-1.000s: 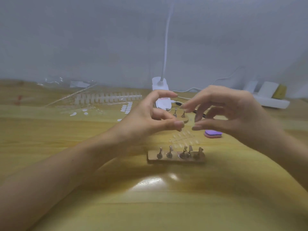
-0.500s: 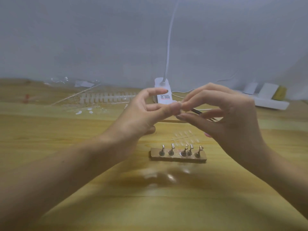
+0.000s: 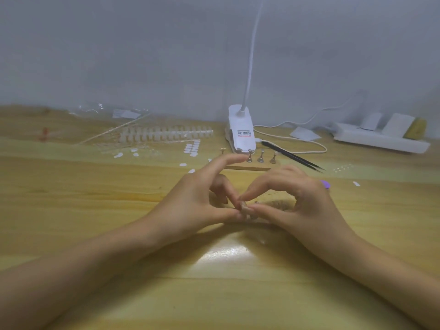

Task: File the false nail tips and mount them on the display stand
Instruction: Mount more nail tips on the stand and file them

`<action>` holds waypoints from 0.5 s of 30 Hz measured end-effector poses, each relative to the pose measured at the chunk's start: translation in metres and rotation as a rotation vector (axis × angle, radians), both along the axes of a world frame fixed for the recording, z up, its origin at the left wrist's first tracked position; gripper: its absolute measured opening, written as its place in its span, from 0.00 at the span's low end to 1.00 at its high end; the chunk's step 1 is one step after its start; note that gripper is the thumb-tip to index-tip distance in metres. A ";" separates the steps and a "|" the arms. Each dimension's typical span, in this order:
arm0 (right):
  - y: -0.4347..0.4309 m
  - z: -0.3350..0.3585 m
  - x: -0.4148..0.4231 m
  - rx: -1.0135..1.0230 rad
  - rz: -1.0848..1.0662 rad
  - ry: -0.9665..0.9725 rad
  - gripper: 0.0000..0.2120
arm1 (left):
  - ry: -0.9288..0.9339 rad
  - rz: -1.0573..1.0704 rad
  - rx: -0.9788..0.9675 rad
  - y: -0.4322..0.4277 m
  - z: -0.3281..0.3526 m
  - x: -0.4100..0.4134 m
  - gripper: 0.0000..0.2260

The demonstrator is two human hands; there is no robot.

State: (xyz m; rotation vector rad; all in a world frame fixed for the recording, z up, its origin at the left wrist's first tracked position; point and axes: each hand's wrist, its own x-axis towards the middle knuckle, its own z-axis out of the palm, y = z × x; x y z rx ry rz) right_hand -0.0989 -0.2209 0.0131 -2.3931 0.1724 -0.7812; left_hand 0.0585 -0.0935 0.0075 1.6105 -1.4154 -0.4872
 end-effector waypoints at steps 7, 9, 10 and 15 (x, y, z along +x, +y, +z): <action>0.005 -0.002 0.001 -0.013 -0.083 0.026 0.08 | 0.040 0.024 -0.013 0.000 -0.002 -0.001 0.36; 0.006 -0.002 0.000 -0.018 -0.092 0.029 0.08 | 0.038 0.033 -0.008 0.000 -0.002 -0.001 0.36; 0.006 -0.002 0.000 -0.026 -0.095 0.032 0.08 | 0.033 0.038 -0.006 0.000 -0.002 -0.001 0.36; 0.007 -0.004 0.000 -0.100 -0.115 0.042 0.08 | 0.037 0.051 -0.011 0.001 -0.002 -0.002 0.36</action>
